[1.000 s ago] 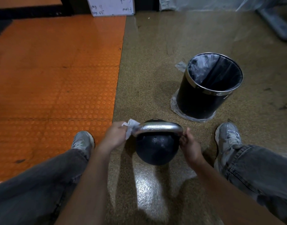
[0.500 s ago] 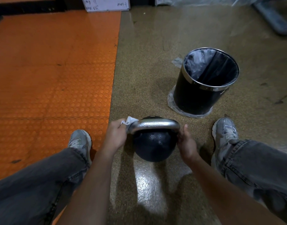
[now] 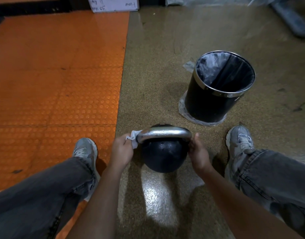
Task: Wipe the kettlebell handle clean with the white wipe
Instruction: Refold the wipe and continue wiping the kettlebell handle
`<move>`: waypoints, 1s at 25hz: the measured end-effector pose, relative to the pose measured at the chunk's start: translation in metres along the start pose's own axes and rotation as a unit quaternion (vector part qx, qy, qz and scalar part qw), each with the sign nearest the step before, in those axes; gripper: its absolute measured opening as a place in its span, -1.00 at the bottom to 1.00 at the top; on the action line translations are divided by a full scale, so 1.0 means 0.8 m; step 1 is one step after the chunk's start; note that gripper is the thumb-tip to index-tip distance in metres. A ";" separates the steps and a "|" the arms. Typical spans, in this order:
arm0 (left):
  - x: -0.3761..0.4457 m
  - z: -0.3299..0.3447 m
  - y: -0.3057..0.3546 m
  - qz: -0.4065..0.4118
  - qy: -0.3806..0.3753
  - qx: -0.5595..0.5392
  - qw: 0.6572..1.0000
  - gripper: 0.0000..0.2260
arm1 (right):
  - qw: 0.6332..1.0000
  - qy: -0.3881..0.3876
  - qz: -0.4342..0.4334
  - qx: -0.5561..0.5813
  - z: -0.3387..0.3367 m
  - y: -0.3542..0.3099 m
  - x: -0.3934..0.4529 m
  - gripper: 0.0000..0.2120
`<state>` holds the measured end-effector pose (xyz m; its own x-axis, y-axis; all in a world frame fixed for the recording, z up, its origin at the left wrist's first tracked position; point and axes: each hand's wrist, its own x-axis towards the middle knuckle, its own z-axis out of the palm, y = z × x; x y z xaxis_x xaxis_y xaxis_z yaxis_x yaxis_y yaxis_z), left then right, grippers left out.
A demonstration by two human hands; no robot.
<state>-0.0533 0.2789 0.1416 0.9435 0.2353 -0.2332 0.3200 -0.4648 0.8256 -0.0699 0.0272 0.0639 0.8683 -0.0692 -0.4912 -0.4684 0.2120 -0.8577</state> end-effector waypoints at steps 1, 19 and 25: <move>-0.002 0.002 0.002 0.007 -0.003 0.000 1.000 -0.67 | 1.000 0.000 -0.004 -0.002 0.000 0.001 0.000 -0.40; -0.038 0.023 0.006 0.084 0.085 0.025 0.993 -0.61 | 1.000 0.002 -0.003 0.001 0.007 -0.005 -0.012 -0.46; -0.051 0.035 -0.007 0.097 0.106 0.009 0.990 -0.55 | 1.000 -0.002 -0.019 0.001 0.004 0.000 -0.008 -0.49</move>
<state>-0.0909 0.2477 0.1320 0.9490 0.3124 0.0434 0.1374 -0.5333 0.8347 -0.0752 0.0310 0.0676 0.8860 -0.0736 -0.4577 -0.4346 0.2121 -0.8753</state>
